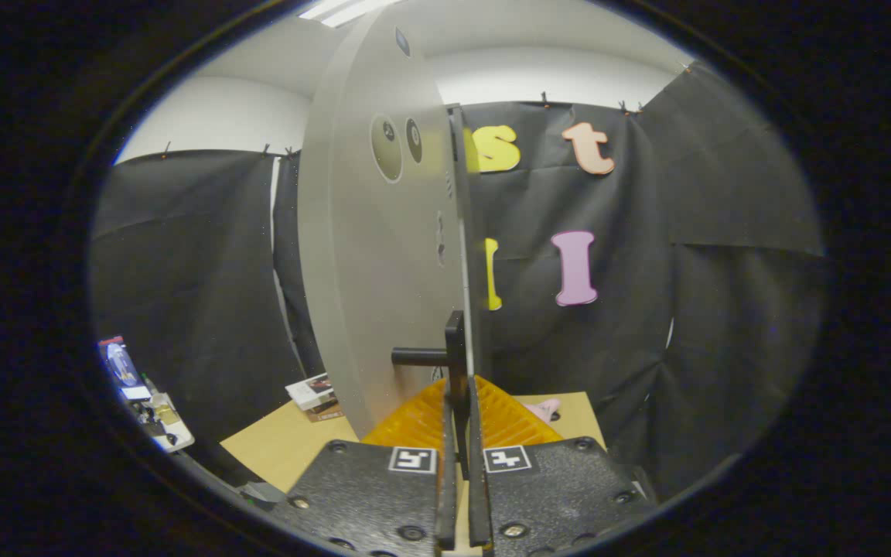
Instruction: Open the shoe cabinet door, grab the shoes and put them into the shoe cabinet, then close the shoe cabinet door.
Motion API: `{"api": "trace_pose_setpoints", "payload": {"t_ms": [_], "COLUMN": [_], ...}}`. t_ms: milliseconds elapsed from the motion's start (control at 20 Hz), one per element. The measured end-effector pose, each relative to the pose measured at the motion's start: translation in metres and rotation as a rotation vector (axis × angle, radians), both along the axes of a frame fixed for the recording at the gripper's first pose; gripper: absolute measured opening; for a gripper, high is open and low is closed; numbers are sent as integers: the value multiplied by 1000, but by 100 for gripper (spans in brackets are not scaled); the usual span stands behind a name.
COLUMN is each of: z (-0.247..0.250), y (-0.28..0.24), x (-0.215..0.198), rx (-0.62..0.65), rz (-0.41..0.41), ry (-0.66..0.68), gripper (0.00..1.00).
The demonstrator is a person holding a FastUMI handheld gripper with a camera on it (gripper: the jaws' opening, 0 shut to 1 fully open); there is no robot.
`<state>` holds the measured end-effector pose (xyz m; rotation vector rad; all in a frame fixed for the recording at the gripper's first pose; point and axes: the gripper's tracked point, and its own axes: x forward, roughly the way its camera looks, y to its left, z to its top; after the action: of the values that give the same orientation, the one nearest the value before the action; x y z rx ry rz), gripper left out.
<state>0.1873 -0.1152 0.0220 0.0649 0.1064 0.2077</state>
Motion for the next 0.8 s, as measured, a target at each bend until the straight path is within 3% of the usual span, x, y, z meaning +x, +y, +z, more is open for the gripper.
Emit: {"api": "trace_pose_setpoints", "payload": {"t_ms": [50,100,250,650,750,800], "z": [4,-2,9,8,9,10], "y": [6,9,-6,-8,-9,-10], "x": [-1,-6,-7,-33,-45,-50], "rx": [6,-6,-57,7,14,14], "rz": [36,55,-24,-82,-107,-123], "ry": [2,20,-22,-4,-7,-7], "gripper": [8,13,15,21,29,43]}}
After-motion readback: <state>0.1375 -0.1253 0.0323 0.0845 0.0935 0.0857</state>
